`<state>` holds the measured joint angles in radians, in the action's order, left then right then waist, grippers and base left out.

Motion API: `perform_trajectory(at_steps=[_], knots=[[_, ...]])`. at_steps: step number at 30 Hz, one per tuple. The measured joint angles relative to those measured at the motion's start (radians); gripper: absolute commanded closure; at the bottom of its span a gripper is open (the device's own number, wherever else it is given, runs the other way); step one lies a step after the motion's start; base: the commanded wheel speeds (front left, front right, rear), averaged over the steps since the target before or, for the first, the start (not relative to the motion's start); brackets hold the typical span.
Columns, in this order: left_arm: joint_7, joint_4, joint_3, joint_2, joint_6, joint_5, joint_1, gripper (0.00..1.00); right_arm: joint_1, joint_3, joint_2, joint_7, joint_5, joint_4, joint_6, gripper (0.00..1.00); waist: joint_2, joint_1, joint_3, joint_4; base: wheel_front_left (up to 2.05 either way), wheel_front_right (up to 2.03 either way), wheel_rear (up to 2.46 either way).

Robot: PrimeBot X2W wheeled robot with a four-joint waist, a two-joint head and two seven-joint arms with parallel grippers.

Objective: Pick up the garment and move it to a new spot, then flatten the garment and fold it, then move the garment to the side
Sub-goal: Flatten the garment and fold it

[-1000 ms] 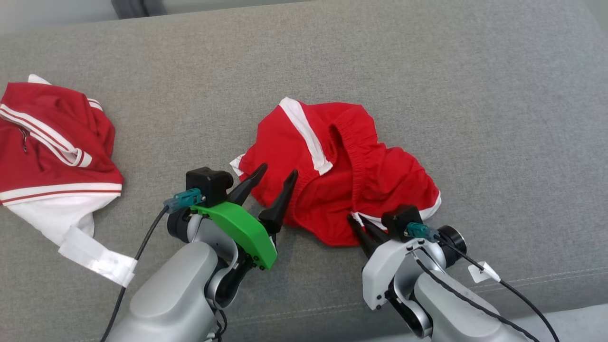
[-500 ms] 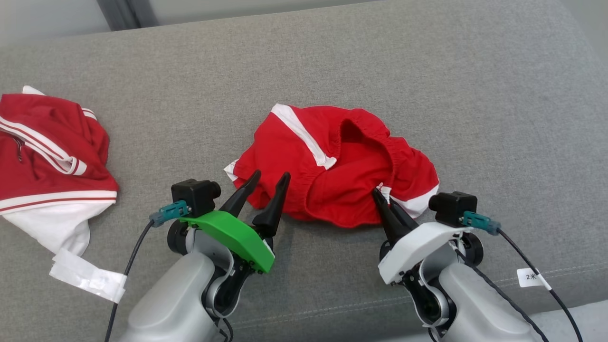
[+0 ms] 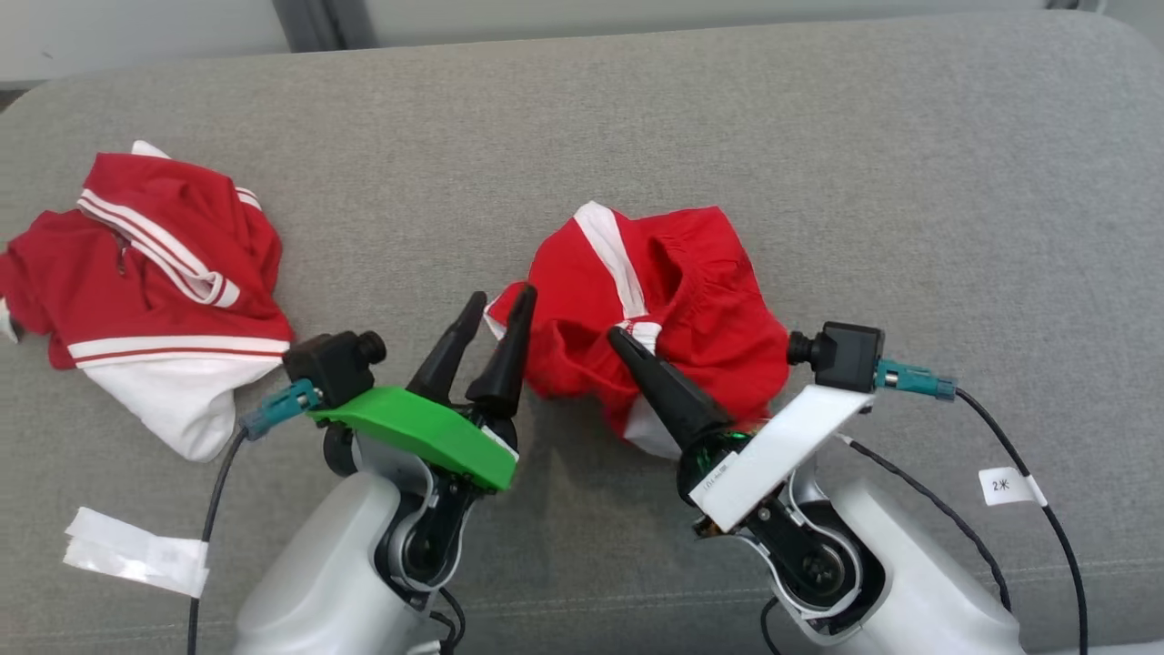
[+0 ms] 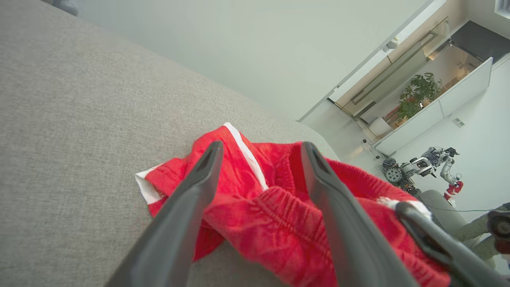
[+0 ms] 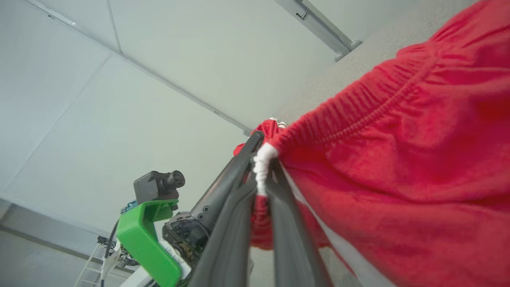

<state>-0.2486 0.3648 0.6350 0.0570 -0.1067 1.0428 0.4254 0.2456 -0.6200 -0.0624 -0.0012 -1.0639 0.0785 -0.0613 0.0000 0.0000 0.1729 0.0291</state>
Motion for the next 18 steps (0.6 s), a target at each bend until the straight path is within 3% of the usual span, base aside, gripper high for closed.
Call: perform_trajectory(at_steps=[2,4,11,15,18], knots=[[0.000,-0.020,-0.037,0.000,0.003,0.000,-0.002,0.00,0.004,-0.006,0.000,0.022,-0.094,-0.055,0.003,1.00,0.0000,0.0000,-0.005,0.019,0.00,0.00,0.00],[-0.003,-0.034,-0.070,0.000,0.020,-0.006,-0.004,0.00,0.019,-0.005,0.000,0.030,-0.202,-0.108,0.032,1.00,0.0000,0.0000,-0.011,0.040,0.00,0.00,0.00],[-0.003,-0.116,-0.243,0.000,0.061,-0.029,-0.022,0.00,0.214,0.003,-0.002,0.010,-0.518,-0.208,0.187,1.00,0.0000,0.0000,-0.032,0.126,0.00,0.00,0.00],[-0.003,-0.119,-0.223,-0.003,0.063,-0.056,-0.057,0.00,0.363,0.099,-0.001,-0.087,-0.658,-0.188,0.196,1.00,0.0000,0.0000,-0.044,0.180,0.00,0.00,0.00],[-0.003,-0.120,-0.193,-0.007,0.060,-0.056,-0.076,0.00,0.443,0.223,-0.001,-0.182,-0.716,-0.096,0.196,1.00,0.0000,0.0000,-0.054,0.220,0.00,0.00,0.00]])
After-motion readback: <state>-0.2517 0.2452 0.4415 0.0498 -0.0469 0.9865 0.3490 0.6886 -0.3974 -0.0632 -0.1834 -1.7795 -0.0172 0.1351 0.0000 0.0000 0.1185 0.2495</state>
